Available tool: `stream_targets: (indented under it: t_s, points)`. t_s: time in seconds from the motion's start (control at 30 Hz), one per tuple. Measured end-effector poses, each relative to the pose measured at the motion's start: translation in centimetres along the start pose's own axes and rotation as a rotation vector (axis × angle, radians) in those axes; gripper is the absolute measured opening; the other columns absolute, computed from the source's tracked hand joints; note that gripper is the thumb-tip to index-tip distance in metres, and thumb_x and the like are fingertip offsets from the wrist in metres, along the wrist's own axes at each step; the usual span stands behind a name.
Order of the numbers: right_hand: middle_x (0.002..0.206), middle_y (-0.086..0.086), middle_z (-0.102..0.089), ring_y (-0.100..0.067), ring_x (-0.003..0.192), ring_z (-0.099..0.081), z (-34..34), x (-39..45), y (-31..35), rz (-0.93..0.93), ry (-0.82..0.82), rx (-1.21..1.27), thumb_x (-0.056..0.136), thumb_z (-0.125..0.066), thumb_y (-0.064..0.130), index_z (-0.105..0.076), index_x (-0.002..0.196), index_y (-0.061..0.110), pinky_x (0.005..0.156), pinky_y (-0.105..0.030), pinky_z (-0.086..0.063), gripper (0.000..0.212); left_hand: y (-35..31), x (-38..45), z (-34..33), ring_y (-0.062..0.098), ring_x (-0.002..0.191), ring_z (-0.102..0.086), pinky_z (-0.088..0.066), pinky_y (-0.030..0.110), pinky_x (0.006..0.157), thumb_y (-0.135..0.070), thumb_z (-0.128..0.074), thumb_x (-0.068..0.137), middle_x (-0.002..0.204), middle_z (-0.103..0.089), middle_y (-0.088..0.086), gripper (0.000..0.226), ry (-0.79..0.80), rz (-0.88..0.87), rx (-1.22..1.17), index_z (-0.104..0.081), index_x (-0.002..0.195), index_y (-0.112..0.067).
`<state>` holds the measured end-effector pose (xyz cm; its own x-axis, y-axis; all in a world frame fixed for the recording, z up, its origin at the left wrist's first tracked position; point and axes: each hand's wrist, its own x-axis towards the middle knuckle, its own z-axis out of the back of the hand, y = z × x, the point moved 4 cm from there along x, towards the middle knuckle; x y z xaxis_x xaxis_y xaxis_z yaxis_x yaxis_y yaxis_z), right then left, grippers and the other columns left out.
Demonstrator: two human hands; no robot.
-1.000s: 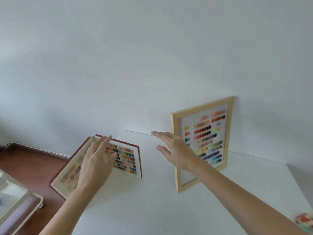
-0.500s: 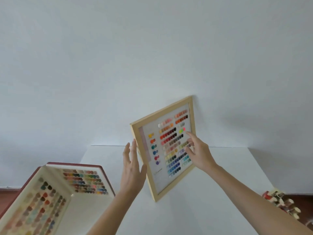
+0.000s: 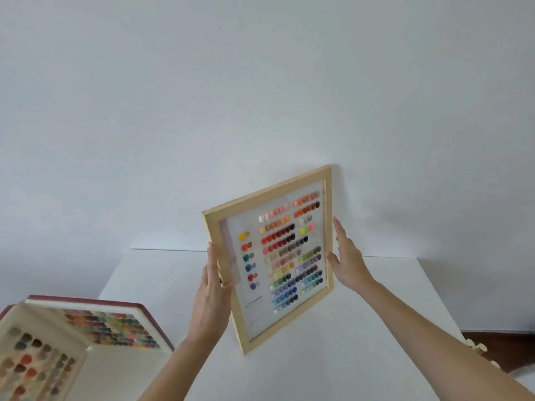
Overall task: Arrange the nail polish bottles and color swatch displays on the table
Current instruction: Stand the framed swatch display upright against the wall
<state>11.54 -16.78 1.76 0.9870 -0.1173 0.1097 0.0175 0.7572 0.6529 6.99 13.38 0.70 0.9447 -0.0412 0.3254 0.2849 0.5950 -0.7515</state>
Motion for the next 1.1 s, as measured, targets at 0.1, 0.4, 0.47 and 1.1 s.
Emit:
stream_targets:
  t_s: [0.1, 0.4, 0.47, 1.1]
  points:
    - [0.142, -0.014, -0.041, -0.030, 0.125, -0.045, 0.0, 1.2, -0.8, 0.020, 0.026, -0.027, 0.092, -0.056, 0.008, 0.009, 0.148, 0.035, 0.103, -0.046, -0.039, 0.090, 0.2, 1.0, 0.2, 0.020, 0.117, -0.057, -0.054, 0.045, 0.092, -0.016, -0.046, 0.099, 0.156, -0.029, 0.003, 0.087, 0.006, 0.003, 0.011, 0.022, 0.145, -0.046]
    - [0.159, 0.005, -0.014, -0.024, 0.139, -0.033, 0.1, 2.7, -2.6, 0.168, 0.180, 0.032, 0.086, -0.065, 0.006, 0.023, 0.140, 0.048, 0.113, -0.051, -0.031, 0.111, 1.5, 3.7, -0.4, 0.022, 0.103, -0.060, -0.055, 0.039, 0.080, 0.001, -0.046, 0.095, 0.148, -0.035, 0.004, 0.094, 0.012, 0.016, 0.104, 0.020, 0.147, -0.042]
    - [0.157, 0.000, -0.024, -0.026, 0.132, -0.044, 0.1, 3.2, -2.8, 0.172, 0.181, 0.038, 0.086, -0.065, 0.006, 0.024, 0.139, 0.049, 0.109, -0.052, -0.038, 0.112, 1.7, 4.3, -0.5, 0.020, 0.109, -0.058, -0.056, 0.040, 0.084, 0.000, -0.045, 0.096, 0.151, -0.031, 0.003, 0.094, 0.025, 0.010, 0.110, 0.022, 0.146, -0.043]
    - [0.134, -0.005, -0.046, -0.015, 0.101, -0.059, -0.3, 4.6, -6.5, 0.086, -0.021, 0.071, 0.083, -0.063, -0.002, 0.023, 0.140, 0.048, 0.081, -0.034, -0.058, 0.115, 2.4, 13.7, -2.7, 0.018, 0.098, -0.055, -0.057, 0.041, 0.085, 0.008, -0.049, 0.091, 0.132, -0.043, 0.010, 0.103, 0.102, -0.093, 0.154, 0.023, 0.146, -0.040]
